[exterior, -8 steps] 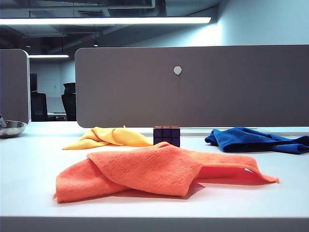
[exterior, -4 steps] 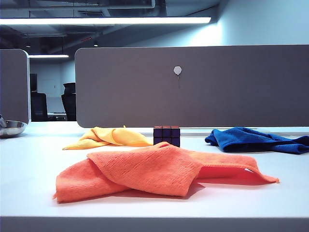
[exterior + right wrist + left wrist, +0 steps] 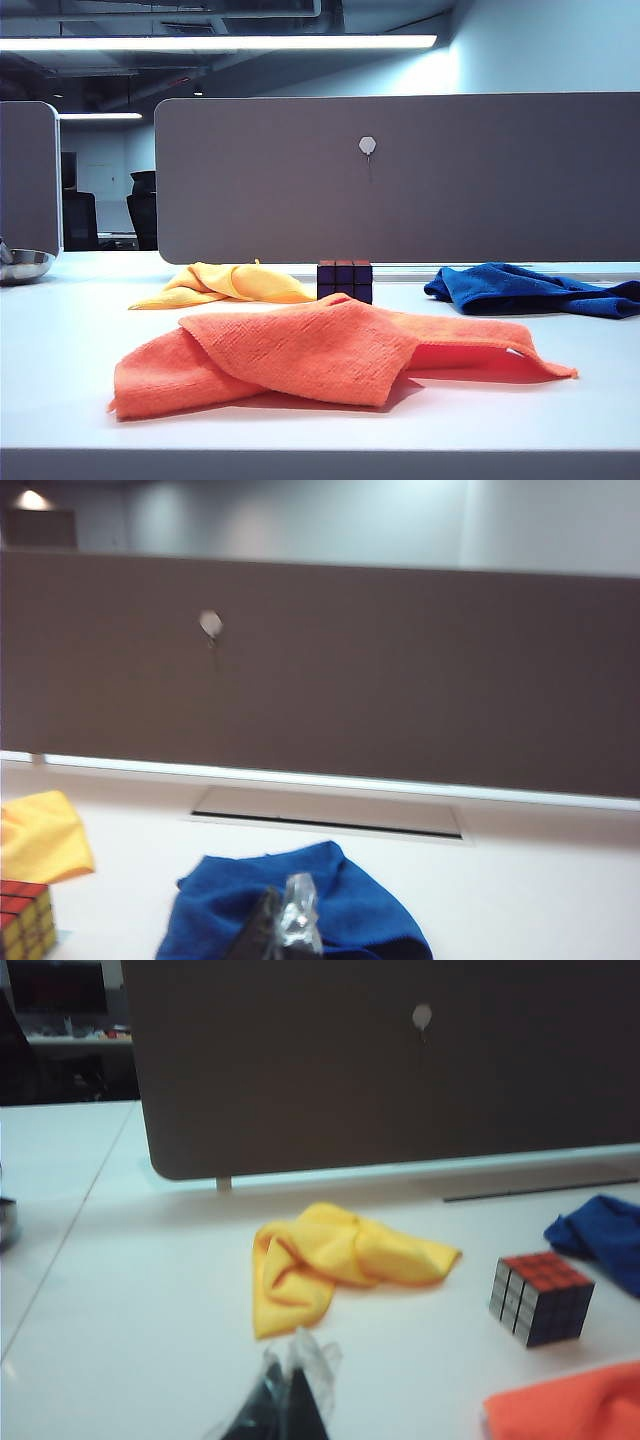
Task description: Pick up a rag that is the same color as the top surface of the Rubik's Cube and cover the cube with it.
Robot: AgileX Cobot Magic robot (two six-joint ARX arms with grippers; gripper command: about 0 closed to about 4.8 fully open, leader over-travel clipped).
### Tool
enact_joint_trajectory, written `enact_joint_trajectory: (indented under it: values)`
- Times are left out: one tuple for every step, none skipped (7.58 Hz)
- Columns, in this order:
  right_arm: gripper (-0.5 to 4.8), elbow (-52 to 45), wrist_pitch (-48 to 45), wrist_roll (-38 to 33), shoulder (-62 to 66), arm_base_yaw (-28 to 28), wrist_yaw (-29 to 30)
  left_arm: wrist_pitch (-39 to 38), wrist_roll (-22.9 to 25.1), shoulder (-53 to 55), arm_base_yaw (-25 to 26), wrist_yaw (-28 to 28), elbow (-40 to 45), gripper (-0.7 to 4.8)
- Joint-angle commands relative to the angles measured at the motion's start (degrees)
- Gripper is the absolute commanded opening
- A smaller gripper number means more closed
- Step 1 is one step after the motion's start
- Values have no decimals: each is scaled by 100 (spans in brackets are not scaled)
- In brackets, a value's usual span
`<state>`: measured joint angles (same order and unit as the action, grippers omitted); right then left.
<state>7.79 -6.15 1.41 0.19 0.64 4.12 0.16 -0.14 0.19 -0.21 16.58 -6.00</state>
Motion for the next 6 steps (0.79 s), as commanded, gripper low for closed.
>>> enact_joint_trajectory:
  values:
    - [-5, 772, 1095, 63, 50, 0, 247, -496, -208, 9, -11, 505, -487, -6]
    - [-5, 1034, 1408, 109, 138, 2, 302, -811, -203, 31, -11, 579, -673, -5]
    - [-5, 1263, 1611, 214, 271, 2, 566, -1095, -197, 50, -11, 645, -846, -5]
    - [-5, 1635, 1937, 214, 597, 2, 824, -1462, -179, 157, -11, 686, -1117, -6]
    - [-5, 2514, 2638, 219, 1547, 11, 1482, -1753, 181, 640, -11, 1080, -1720, -6]
    - [-5, 2931, 2918, 216, 2166, 13, 2153, -1939, 186, 1067, -13, 1381, -2151, -6]
